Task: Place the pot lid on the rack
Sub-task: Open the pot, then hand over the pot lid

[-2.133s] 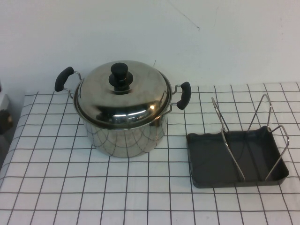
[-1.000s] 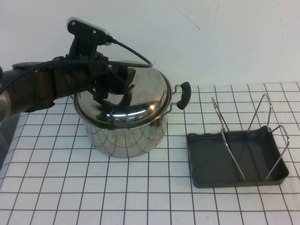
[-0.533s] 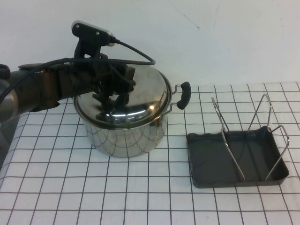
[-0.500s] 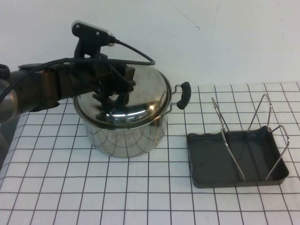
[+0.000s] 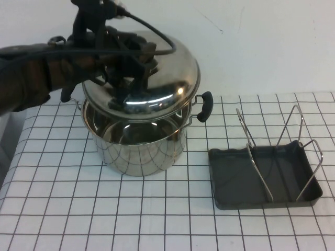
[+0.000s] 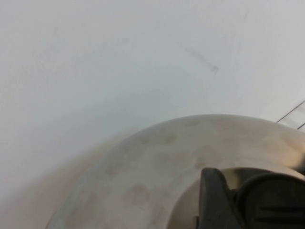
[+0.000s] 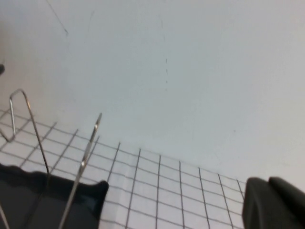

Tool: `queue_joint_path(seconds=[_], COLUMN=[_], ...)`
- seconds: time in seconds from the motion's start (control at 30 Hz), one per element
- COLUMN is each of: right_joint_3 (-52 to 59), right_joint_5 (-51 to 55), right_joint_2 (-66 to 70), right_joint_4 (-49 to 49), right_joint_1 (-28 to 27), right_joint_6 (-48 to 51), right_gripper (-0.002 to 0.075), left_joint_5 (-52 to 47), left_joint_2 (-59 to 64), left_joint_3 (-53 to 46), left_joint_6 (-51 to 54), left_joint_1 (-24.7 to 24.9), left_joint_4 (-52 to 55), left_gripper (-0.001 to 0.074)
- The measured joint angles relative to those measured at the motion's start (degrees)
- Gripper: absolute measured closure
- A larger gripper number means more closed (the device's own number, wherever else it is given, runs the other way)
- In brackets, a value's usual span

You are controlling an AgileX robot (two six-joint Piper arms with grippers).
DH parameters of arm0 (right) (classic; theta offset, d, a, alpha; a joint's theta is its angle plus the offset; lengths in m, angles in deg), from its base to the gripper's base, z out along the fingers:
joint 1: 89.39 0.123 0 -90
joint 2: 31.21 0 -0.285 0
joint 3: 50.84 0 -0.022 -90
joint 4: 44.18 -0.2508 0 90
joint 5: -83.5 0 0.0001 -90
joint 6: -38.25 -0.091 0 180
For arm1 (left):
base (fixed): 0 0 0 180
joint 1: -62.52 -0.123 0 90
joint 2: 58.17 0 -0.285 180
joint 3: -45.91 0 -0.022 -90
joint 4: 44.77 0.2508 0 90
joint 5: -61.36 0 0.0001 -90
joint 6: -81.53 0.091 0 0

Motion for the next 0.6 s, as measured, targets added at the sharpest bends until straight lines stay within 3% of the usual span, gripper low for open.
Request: queue_joint_path(seconds=[0.17,0.37,0.47,0.6], right_joint_3=[-5.60,-11.07,-11.07,-11.07], right_joint_5=[1.07,8.37,13.96,16.30], right_joint_2=[0.00,0.00,0.00,0.36], right_joint_4=[-10.90,-42.80,-56.10,-66.58], right_joint_1=[0.00,0.00,0.00,0.00], right_joint_6=[0.10,0.32,2.78,5.86], right_gripper=[0.0729,0.0729,0.0729,0.0713], left_joint_5=[-11.71,-26.11,-27.48,-26.76], left_joint_2=[-6.84,-10.78,-11.01,-11.01], left_joint_3=[0.09,3.12,4.98,5.85], left_joint_6=[-6.31,-15.96,-20.13,-21.24], left_joint_1=[0.00,0.92,3.85,10.82], left_joint_4=[0.46,1.75,1.87,2.12], left_gripper=[0.0412,0.0412,0.0412,0.0412])
